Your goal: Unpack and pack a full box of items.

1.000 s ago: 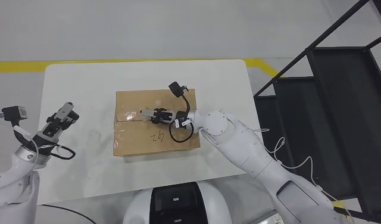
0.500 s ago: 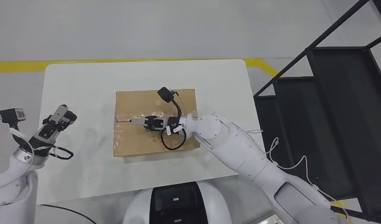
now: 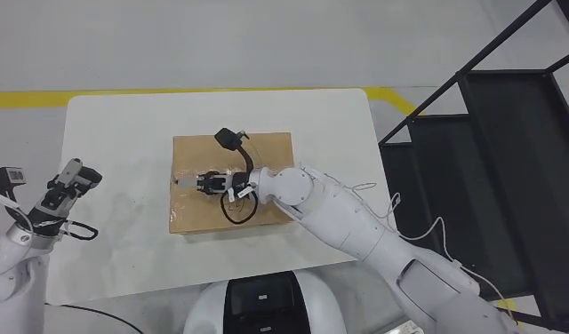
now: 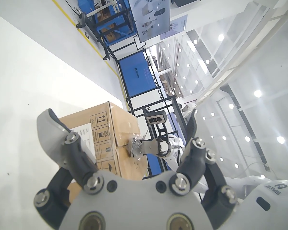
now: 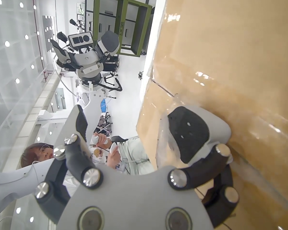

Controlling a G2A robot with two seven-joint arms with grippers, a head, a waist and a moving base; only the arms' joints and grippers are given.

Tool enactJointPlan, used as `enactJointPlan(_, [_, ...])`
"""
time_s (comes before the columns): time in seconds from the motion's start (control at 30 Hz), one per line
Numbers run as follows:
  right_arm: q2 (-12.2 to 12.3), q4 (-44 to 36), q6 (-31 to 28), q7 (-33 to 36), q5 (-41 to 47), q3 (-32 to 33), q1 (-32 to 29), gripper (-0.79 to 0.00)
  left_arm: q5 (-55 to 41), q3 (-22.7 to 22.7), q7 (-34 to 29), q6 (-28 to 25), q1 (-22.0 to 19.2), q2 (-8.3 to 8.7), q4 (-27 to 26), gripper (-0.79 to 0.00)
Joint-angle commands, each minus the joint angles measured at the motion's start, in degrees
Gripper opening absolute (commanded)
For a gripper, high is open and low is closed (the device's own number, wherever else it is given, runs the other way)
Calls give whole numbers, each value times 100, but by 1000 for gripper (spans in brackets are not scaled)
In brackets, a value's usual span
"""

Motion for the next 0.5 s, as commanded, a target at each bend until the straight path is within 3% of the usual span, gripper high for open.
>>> enactJointPlan(0.0, [-28, -23, -19, -10, -43, -35, 39, 0, -31, -13, -34, -17, -15, 5, 39, 0])
enactJointPlan(0.47, [-49, -682, 330, -49, -964, 66, 128, 0, -110, 21, -128, -92, -67, 18, 211, 0])
